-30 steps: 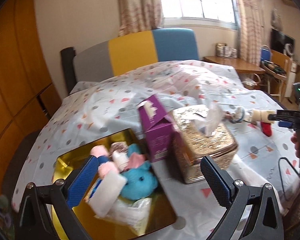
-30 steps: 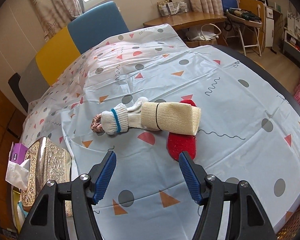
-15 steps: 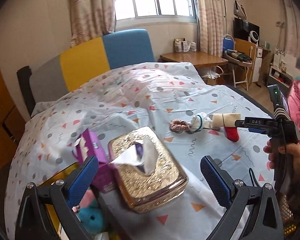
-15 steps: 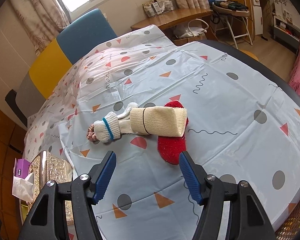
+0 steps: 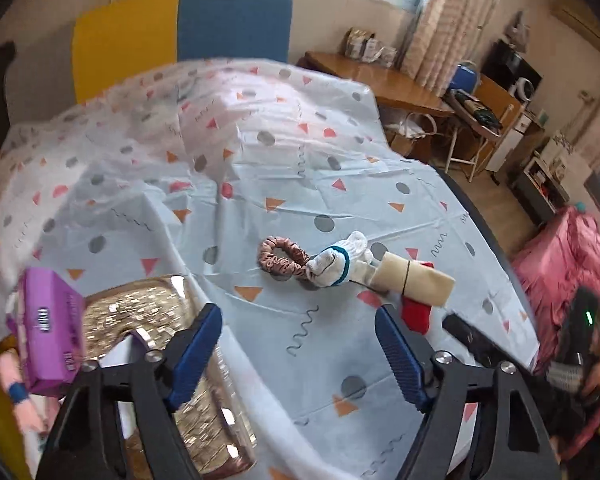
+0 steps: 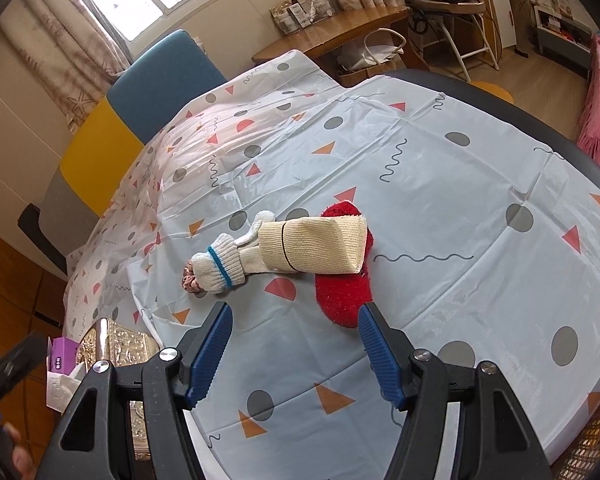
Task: Organize soft objects
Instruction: 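Lower the left tool onto the brown satin scrunchie and grasp it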
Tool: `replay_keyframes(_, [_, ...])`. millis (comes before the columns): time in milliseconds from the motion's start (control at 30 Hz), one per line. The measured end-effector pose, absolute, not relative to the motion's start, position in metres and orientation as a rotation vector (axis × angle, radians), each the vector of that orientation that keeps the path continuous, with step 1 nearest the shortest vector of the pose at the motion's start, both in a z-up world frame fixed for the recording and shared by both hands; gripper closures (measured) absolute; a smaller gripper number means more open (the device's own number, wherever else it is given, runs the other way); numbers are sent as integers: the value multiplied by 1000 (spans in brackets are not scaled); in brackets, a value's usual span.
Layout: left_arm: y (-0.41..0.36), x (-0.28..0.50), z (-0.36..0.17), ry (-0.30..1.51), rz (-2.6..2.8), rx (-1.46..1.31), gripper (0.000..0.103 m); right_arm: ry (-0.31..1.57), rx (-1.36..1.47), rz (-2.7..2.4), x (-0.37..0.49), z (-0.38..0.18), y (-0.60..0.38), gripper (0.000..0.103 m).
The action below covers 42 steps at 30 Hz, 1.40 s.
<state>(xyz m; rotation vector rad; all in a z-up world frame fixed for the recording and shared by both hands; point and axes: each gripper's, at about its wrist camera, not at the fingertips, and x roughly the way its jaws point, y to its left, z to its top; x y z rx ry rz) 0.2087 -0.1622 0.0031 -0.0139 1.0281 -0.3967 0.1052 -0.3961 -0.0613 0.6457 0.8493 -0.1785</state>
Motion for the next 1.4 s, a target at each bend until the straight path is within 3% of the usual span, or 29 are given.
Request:
replay_keyframes(33, [-166,221,-4,1069,-391,-54,39,848,650,-173,105,-61,-396,37])
replay_keyframes(133, [-177,250,-22,1145,-355,-129,44,846,671,-147,105,-60,-397,37])
replay_keyframes(467, [-188,318,-94,1324,-191,-265,45,839,760,-85,103,-62,-401,37])
replay_keyframes(867, [-198,352,-135,1363,-98,-308,43,804,862,-93,95,-65,-417,37])
replay_keyframes(933, [-202,350,-135,1345,-97,-258,46,806,863,-92,96,-66,-418,37])
replay_keyframes(1000, [-203,345,-134,1328,-97,-213,58,803,874,-94,96,-67,-419,37])
replay_keyframes(1033, [-201,342,-133,1318,-105,-208,70,795,887,-98,94,-68,-422,37])
replay_keyframes(1100, [-196,335,-133,1306,-118,-190,80,772,912,-121,91,-68,-429,37])
replay_keyframes(1400, [-198,281,-132,1300,-161,-29,82,682,1045,-209,72,-72,-463,37])
